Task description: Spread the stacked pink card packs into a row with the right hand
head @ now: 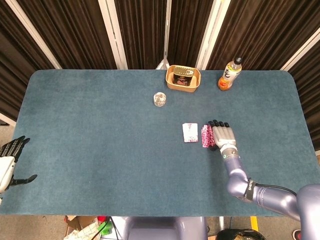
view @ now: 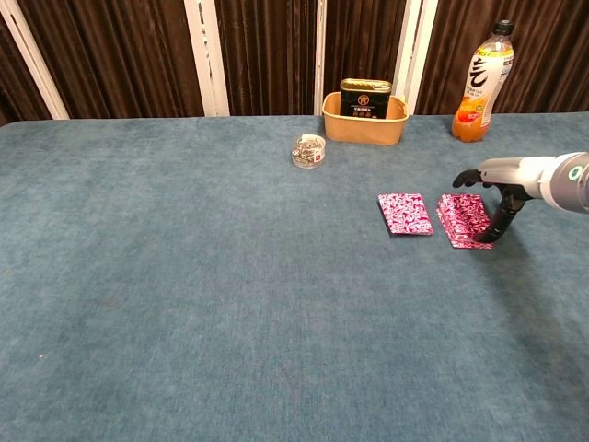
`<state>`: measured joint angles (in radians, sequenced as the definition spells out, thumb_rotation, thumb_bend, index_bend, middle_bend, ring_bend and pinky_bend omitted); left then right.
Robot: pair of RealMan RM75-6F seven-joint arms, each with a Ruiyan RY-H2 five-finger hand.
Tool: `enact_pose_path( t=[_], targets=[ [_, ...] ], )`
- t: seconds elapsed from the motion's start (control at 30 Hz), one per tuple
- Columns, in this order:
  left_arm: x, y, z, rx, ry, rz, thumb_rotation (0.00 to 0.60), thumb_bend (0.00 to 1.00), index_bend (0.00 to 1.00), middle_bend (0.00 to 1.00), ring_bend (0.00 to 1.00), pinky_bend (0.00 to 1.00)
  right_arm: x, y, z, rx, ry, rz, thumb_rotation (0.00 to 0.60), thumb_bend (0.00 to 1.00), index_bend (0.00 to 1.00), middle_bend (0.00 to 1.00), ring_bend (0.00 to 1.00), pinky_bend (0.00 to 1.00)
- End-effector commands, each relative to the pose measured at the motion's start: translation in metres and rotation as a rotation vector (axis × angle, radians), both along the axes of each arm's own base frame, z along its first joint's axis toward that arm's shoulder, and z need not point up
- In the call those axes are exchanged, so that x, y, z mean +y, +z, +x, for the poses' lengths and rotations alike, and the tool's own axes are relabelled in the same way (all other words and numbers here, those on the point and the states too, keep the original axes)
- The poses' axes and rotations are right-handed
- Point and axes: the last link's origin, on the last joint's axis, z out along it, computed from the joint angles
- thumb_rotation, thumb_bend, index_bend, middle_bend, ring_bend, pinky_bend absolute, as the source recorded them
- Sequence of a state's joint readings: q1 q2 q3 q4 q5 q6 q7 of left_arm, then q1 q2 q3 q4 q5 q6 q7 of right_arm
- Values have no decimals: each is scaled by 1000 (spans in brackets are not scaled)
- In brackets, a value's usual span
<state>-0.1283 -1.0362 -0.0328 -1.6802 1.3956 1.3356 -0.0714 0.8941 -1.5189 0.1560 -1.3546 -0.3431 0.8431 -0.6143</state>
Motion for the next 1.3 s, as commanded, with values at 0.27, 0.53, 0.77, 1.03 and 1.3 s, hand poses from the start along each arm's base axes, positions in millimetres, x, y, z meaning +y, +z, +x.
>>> enact_pose_path(
  t=[0.27,0.53,0.77,1.03,1.3],
  targets=[
    [0,0,0,-3,4,-4,600,37,0,0,0,0,-3,-4,-2,1,-9,12,600,327,114,0,0,0],
    [0,0,0,-7,7,-5,600,37,0,0,0,0,-5,-4,-3,-5,-12,-4,600,327,486,98,0,0],
    [0,0,0,-9,9,-8,600,37,0,0,0,0,-4,-3,-5,-31,-4,-27,600,327,663,194,0,0],
    [0,1,0,-8,6,-6,600,37,0,0,0,0,-1,6,-8,-38,16,-47,600,327,685,207,0,0],
    [0,1,0,-8,3,1,600,37,0,0,0,0,1,31,-26,-14,-9,-90,600,327,685,207,0,0]
  ],
)
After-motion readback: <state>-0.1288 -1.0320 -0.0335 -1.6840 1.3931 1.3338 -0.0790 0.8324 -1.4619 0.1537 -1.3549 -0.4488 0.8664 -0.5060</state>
